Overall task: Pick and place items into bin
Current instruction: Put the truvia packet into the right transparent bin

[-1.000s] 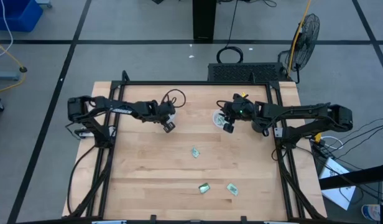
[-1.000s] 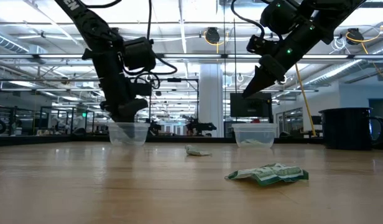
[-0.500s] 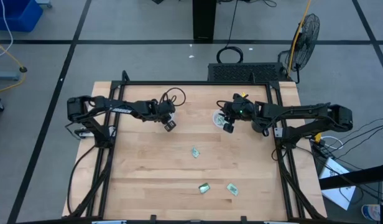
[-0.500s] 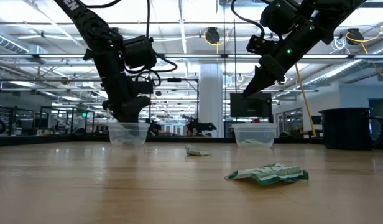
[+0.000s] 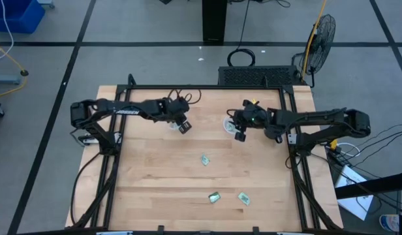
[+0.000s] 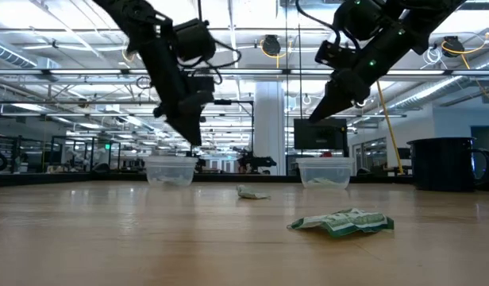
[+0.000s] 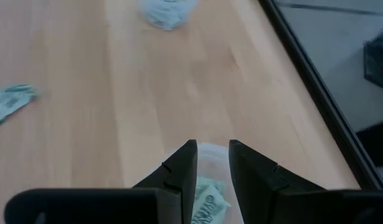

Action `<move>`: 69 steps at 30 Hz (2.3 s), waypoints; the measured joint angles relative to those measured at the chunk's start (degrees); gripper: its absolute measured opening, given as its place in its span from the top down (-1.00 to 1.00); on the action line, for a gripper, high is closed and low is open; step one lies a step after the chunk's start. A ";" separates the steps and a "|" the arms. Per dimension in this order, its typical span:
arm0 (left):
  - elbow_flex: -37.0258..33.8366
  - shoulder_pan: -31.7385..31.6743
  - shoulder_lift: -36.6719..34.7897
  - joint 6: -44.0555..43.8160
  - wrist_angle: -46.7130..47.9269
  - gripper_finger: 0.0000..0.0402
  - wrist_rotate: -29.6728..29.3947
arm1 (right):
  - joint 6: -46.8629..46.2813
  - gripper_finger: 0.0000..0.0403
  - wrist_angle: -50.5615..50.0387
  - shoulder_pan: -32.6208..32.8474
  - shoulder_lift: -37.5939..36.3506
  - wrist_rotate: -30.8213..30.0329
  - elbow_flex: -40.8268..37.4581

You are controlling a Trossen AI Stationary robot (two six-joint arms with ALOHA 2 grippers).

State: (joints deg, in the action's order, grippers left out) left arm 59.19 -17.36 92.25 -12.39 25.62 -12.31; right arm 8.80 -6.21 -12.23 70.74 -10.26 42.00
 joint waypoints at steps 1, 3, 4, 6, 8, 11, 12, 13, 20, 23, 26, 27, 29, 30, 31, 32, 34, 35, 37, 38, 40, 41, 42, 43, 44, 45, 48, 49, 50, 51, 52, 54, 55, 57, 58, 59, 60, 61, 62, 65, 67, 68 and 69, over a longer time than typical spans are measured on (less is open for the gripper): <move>1.39 0.22 0.00 0.68 1.38 0.60 -0.02 | 0.62 0.56 -0.03 0.71 -0.02 0.00 0.00; 4.27 0.47 0.00 1.57 4.58 0.60 -0.09 | 1.26 0.56 -0.15 2.23 -0.31 0.00 0.00; 5.69 0.68 0.00 1.62 6.13 0.60 -0.13 | 1.33 0.56 -0.17 3.13 -0.59 0.00 0.00; 8.33 1.18 0.00 1.33 8.64 0.60 -0.17 | 0.90 0.56 -0.90 5.25 -1.35 -0.02 0.00; 10.42 2.02 0.00 0.79 9.34 0.60 -0.18 | -0.06 0.56 -3.29 7.84 -2.61 0.07 0.00; 12.44 3.54 -0.02 0.74 9.00 0.60 0.32 | -2.00 0.56 -6.56 12.37 -4.68 0.05 0.00; 12.75 4.06 -0.04 0.90 8.50 0.60 0.33 | -2.80 0.56 -7.74 14.09 -5.29 0.04 0.00; 12.88 4.50 -0.04 1.32 7.85 0.60 0.32 | -3.53 0.56 -8.77 15.83 -5.91 0.07 0.00; 12.78 8.03 -0.04 1.50 7.22 0.60 0.34 | -11.65 0.56 -12.47 27.17 -6.74 0.09 0.00; 12.71 9.67 -0.04 1.35 7.26 0.60 0.36 | -13.24 0.56 -9.62 30.54 -5.38 0.08 0.00; 12.71 11.37 -0.04 0.65 7.24 0.60 0.41 | -13.59 0.56 -3.85 32.51 -2.86 0.04 0.00; 12.71 11.94 -0.04 0.11 7.24 0.60 0.45 | -13.50 0.56 -2.27 32.88 -1.84 0.04 0.00; 12.71 13.08 -0.04 -0.43 7.22 0.60 0.47 | -12.49 0.56 1.69 33.18 0.57 0.04 0.00; 12.71 13.68 -0.04 -0.82 7.22 0.60 0.47 | -11.85 0.56 2.89 33.18 1.50 0.02 0.00; 12.71 14.26 -0.04 -1.29 7.22 0.60 0.49 | -11.41 0.56 3.54 33.17 2.34 -0.04 0.00; 12.71 14.82 -0.04 -1.79 7.21 0.60 0.50 | -11.27 0.56 4.35 33.02 3.14 -0.10 0.00; 12.69 16.12 -0.04 -3.32 7.18 0.60 0.68 | -11.23 0.56 4.67 32.88 4.15 -0.10 0.00; 12.71 16.68 -0.04 -3.92 7.18 0.60 1.09 | -11.18 0.56 4.43 32.88 4.35 -0.11 0.00; 12.69 17.85 -0.04 -4.84 7.20 0.60 2.08 | -11.19 0.56 4.57 32.88 4.42 -0.11 0.00; 12.69 18.49 -0.04 -5.30 7.17 0.60 2.18 | -11.38 0.56 4.68 32.88 4.42 -0.11 0.00; 12.69 19.71 -0.04 -6.03 7.01 0.60 2.23 | -11.94 0.56 4.69 32.88 4.42 -0.11 0.00; 12.69 20.34 -0.04 -6.15 6.86 0.60 2.24 | -12.21 0.56 4.68 32.88 4.42 -0.11 0.00; 12.69 20.92 -0.04 -6.16 6.67 0.60 2.24 | -12.51 0.56 4.66 32.88 4.42 -0.11 0.00; 12.69 21.49 -0.04 -6.24 6.44 0.60 2.22 | -12.59 0.56 4.66 32.88 4.39 -0.11 0.00; 12.69 22.07 0.11 -6.63 6.02 0.60 2.24 | -12.61 0.56 4.58 32.88 4.39 -0.11 0.00; 12.69 22.57 0.63 -7.16 5.07 0.60 2.19 | -12.63 0.56 4.25 32.88 4.39 -0.11 0.00; 12.63 24.10 2.48 -7.73 2.80 0.60 1.91 | -12.64 0.56 4.14 32.93 4.39 -0.11 0.00; 12.62 24.48 3.31 -7.65 1.58 0.60 1.87 | -12.63 0.56 4.14 32.99 4.39 -0.10 0.00; 12.62 24.85 4.06 -7.59 -0.01 0.60 1.87 | -12.66 0.56 4.07 32.99 4.39 0.02 0.00; 12.64 25.19 4.83 -7.61 -0.80 0.60 1.83 | -12.66 0.56 3.75 33.09 4.39 0.56 0.00; 12.64 25.48 5.68 -7.64 -0.92 0.60 1.83 | -12.72 0.56 3.21 33.26 4.37 1.75 0.00; 12.64 25.86 7.32 -7.64 -2.40 0.60 1.85 | -13.37 0.56 1.20 34.05 4.37 4.44 0.00; 12.64 25.89 7.75 -7.64 -2.49 0.60 1.84 | -14.03 0.56 -0.21 34.73 4.37 5.55 0.00; 12.62 25.85 8.47 -7.68 -2.62 0.60 1.76 | -15.30 0.56 -2.21 36.52 4.37 6.11 -0.40; 12.64 25.79 8.75 -7.77 -3.14 0.60 1.76 | -15.90 0.56 -2.68 37.63 4.37 6.06 -0.89; 12.64 25.77 8.93 -7.85 -3.02 0.60 1.74 | -16.64 0.56 -2.84 38.74 4.36 5.99 -1.60; 12.61 25.68 8.99 -7.86 -2.68 0.60 1.77 | -17.50 0.56 -2.43 39.79 4.37 6.11 -2.43; 12.60 25.64 9.09 -7.82 -2.93 0.60 1.76 | -18.48 0.56 -1.47 40.86 4.39 6.37 -3.36; 12.61 25.58 9.14 -7.66 -3.51 0.60 1.74 | -19.43 0.56 -0.38 41.80 4.39 7.05 -4.37; 12.64 25.33 8.96 -7.42 -3.45 0.60 1.74 | -21.98 0.56 5.40 44.37 4.39 7.98 -7.97; 12.64 25.16 8.92 -7.38 -3.99 0.60 1.74 | -23.05 0.55 11.00 45.84 4.39 8.02 -10.22; 12.64 25.08 8.90 -7.38 -3.95 0.60 1.74 | -23.12 0.54 14.00 46.48 4.39 8.02 -11.09; 12.64 25.03 8.90 -7.39 -3.95 0.60 1.73 | -23.14 0.52 16.51 46.98 4.39 7.82 -11.86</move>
State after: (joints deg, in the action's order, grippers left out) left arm 71.83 7.67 101.14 -19.78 21.66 -10.58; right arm -14.35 10.31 34.75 75.13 -2.44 30.13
